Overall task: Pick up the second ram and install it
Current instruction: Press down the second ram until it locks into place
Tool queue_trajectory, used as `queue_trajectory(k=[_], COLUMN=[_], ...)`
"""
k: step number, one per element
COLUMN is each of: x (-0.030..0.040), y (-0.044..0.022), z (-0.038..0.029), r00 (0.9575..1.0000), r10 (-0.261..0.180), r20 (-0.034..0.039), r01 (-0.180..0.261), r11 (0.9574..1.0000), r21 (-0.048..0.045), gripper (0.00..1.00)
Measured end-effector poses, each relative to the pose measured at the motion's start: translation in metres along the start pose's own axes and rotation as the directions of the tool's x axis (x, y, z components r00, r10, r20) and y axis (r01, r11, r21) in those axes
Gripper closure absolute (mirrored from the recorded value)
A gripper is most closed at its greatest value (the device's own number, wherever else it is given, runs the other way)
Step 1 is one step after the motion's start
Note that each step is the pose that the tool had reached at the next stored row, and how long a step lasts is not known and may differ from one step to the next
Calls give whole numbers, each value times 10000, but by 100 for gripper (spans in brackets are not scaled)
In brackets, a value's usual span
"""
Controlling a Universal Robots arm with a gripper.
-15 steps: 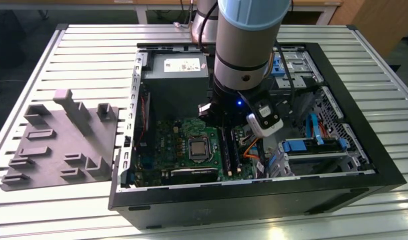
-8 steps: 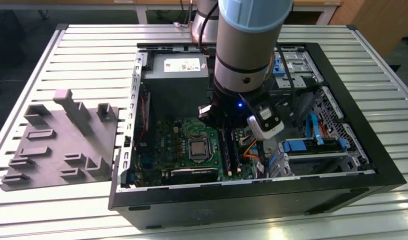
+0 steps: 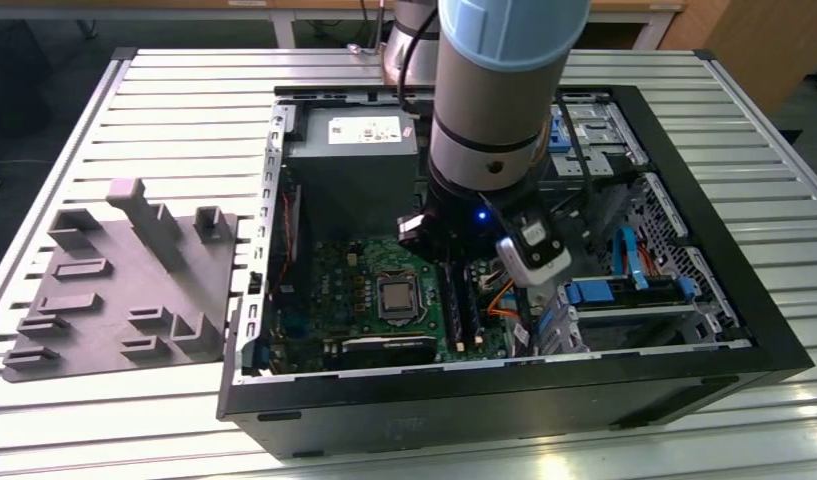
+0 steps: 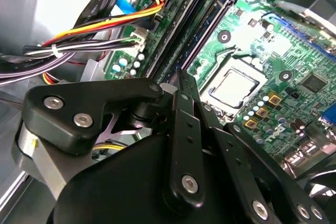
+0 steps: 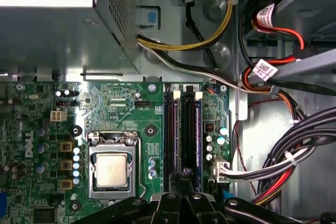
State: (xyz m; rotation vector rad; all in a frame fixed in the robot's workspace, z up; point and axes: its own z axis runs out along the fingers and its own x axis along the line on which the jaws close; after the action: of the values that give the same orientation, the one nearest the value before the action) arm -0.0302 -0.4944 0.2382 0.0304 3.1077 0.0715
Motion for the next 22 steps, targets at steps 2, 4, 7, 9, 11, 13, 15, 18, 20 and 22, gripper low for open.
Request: queue_trajectory(k=[2, 4, 7, 9, 11, 13, 15, 18, 20, 22], x=[0, 0, -1, -1, -1, -1, -2, -2, -2, -2], y=[-14, -26, -42, -52, -61, -70, -79, -91, -101, -109], z=[0, -1, -1, -2, -2, -3, -3, -3, -4, -4], r00=[10000, 10000, 10000, 10000, 10000, 10000, 10000, 10000, 10000, 10000], r10=[0, 0, 0, 0, 0, 0, 0, 0, 0, 0], r20=[0, 0, 1, 0, 1, 0, 0, 0, 0, 0], r01=[0, 0, 0, 0, 0, 0, 0, 0, 0, 0], r11=[10000, 10000, 10000, 10000, 10000, 10000, 10000, 10000, 10000, 10000], r21=[-1, -1, -1, -1, -1, 0, 0, -1, 0, -1], gripper=[89, 89, 89, 89, 89, 89, 89, 89, 89, 89])
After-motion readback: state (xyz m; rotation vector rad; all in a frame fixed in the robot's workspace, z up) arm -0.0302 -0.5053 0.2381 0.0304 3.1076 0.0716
